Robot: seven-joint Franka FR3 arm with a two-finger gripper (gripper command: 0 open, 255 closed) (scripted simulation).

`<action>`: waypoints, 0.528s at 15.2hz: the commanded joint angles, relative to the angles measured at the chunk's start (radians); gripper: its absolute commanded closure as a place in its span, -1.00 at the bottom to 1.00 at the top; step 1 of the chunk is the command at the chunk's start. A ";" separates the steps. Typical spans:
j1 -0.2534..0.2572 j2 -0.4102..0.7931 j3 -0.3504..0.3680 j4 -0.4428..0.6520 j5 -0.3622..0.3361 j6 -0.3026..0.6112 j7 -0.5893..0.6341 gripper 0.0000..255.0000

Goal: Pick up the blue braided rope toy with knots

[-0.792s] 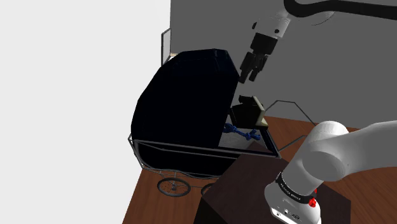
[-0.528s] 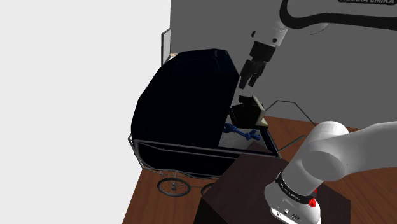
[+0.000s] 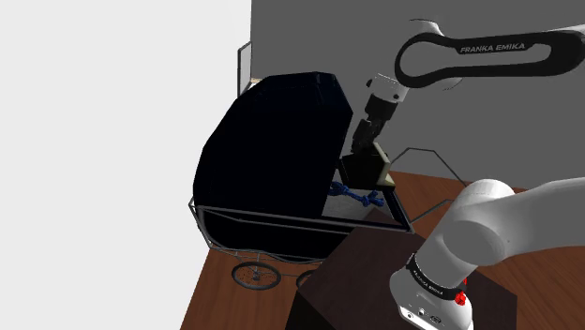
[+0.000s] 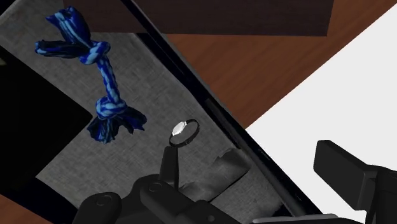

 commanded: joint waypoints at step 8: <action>-0.044 0.180 -0.139 -0.143 -0.070 0.318 -0.166 -1.00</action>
